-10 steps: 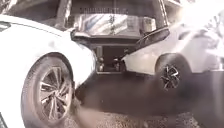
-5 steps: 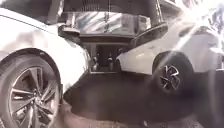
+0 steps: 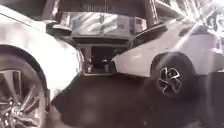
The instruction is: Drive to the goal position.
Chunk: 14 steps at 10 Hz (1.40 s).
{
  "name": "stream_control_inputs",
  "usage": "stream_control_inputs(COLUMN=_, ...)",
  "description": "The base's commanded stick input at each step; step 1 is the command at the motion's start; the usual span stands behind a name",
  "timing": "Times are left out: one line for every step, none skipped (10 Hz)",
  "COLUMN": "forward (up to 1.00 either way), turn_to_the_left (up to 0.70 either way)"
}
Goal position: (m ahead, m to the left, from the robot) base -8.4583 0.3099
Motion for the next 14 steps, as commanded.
stream_control_inputs(forward=0.45, turn_to_the_left=0.00)
stream_control_inputs(forward=0.45, turn_to_the_left=0.00)
stream_control_inputs(forward=0.45, turn_to_the_left=0.00)
stream_control_inputs(forward=0.45, turn_to_the_left=0.00)
stream_control_inputs(forward=0.45, turn_to_the_left=0.00)
stream_control_inputs(forward=0.45, turn_to_the_left=0.00)
stream_control_inputs(forward=0.45, turn_to_the_left=0.00)
stream_control_inputs(forward=0.45, turn_to_the_left=0.00)
stream_control_inputs(forward=0.45, turn_to_the_left=0.00)
stream_control_inputs(forward=0.45, turn_to_the_left=0.00)
stream_control_inputs(forward=0.45, turn_to_the_left=0.00)
stream_control_inputs(forward=0.45, turn_to_the_left=0.00)
stream_control_inputs(forward=0.45, turn_to_the_left=0.00)
stream_control_inputs(forward=0.45, turn_to_the_left=0.00)
